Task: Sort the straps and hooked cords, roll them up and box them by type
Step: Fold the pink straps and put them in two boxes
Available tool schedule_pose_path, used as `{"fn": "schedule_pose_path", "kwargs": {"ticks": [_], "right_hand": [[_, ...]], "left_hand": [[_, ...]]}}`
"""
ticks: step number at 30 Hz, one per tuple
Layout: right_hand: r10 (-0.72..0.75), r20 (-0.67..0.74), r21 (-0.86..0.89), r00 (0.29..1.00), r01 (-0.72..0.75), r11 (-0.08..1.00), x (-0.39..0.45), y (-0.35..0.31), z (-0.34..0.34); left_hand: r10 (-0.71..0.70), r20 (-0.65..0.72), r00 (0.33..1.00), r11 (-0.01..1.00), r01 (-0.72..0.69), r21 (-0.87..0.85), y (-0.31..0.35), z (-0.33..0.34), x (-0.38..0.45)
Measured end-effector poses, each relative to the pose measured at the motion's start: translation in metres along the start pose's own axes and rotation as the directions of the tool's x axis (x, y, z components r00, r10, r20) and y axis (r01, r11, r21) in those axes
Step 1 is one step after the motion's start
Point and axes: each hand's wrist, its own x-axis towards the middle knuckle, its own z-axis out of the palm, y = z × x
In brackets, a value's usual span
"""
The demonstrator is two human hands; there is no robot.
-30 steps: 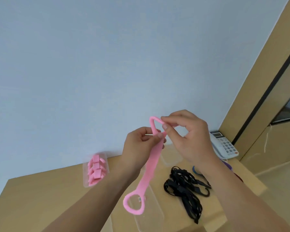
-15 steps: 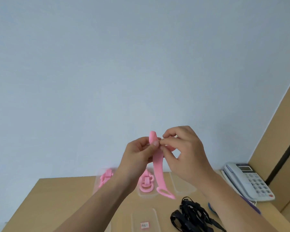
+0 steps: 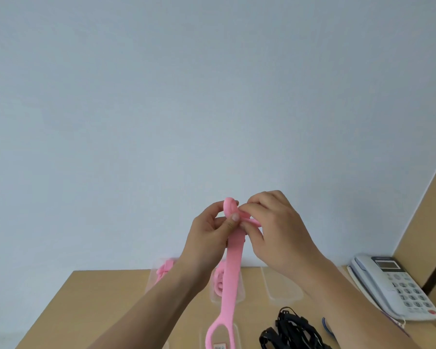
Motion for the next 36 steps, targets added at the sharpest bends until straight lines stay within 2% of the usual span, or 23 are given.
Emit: {"fn": "schedule_pose_path", "kwargs": {"ticks": [6, 12, 18, 22, 30, 36], "right_hand": [[0.008, -0.055, -0.022, 0.998, -0.009, 1.000, -0.009, 0.011, 0.010], [0.096, -0.046, 0.073, 0.994, -0.092, 0.993, -0.014, 0.020, 0.018], [0.121, -0.041, 0.047, 0.992, -0.119, 0.992, -0.021, 0.020, 0.028], [0.121, -0.070, 0.058, 0.990, -0.117, 0.991, -0.025, 0.018, 0.032], [0.098, -0.158, 0.061, 0.983, -0.090, 0.994, -0.024, 0.010, 0.030], [0.058, -0.130, 0.012, 0.990, -0.057, 0.998, -0.032, 0.011, 0.036]], "left_hand": [[-0.089, -0.013, 0.996, 0.996, 0.089, -0.019, -0.010, 0.006, 0.005], [-0.132, 0.040, 0.990, 0.990, 0.130, 0.049, -0.013, 0.007, 0.005], [-0.225, 0.086, 0.971, 0.956, 0.203, 0.211, -0.003, 0.005, 0.008], [-0.294, 0.040, 0.955, 0.949, 0.287, 0.128, -0.003, 0.002, 0.010], [-0.255, 0.094, 0.962, 0.966, 0.258, -0.023, -0.004, 0.000, 0.006], [-0.247, 0.115, 0.962, 0.963, 0.257, -0.082, -0.008, -0.003, 0.003]]}}
